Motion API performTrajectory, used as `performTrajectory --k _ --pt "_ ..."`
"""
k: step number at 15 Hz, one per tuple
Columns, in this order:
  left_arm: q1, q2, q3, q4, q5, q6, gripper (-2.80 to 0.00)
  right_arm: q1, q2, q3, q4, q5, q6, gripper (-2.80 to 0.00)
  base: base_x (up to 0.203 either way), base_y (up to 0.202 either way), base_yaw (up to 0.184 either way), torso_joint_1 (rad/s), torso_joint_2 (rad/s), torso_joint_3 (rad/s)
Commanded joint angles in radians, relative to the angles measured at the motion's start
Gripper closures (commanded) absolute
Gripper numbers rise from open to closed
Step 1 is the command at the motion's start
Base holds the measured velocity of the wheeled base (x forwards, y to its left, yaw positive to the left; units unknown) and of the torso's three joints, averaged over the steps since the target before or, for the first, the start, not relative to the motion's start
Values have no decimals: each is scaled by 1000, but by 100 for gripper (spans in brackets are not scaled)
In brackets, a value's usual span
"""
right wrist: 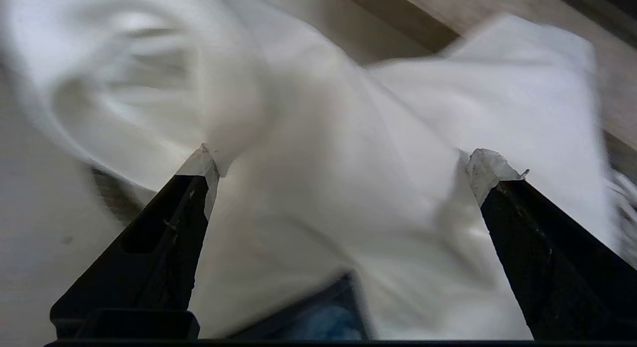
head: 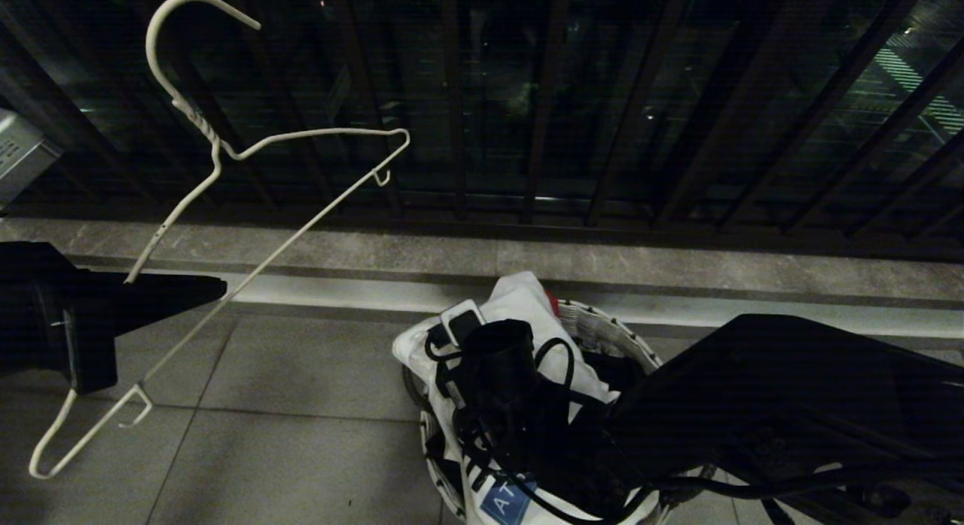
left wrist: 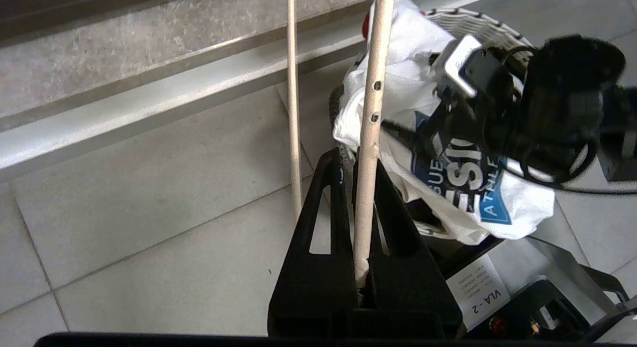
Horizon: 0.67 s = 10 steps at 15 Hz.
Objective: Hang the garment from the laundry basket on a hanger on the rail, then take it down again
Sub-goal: Pick up clothes from the basket
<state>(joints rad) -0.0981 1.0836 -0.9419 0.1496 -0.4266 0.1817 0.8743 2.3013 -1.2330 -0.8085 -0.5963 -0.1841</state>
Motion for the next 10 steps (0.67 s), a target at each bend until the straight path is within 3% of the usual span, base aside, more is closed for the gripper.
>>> performTrajectory --k 1,6,10 --pt "0 -13 2 1 -3 1 0 -24 -47 37 -6 -5 0 -280 0 0 0 0 0 0" --pt "0 -13 2 1 -4 9 0 -52 -118 101 -6 -5 0 -280 0 0 0 0 0 0" --pt "0 -14 3 1 -4 10 0 -48 -100 67 -13 -5 0 -280 0 0 0 0 0 0"
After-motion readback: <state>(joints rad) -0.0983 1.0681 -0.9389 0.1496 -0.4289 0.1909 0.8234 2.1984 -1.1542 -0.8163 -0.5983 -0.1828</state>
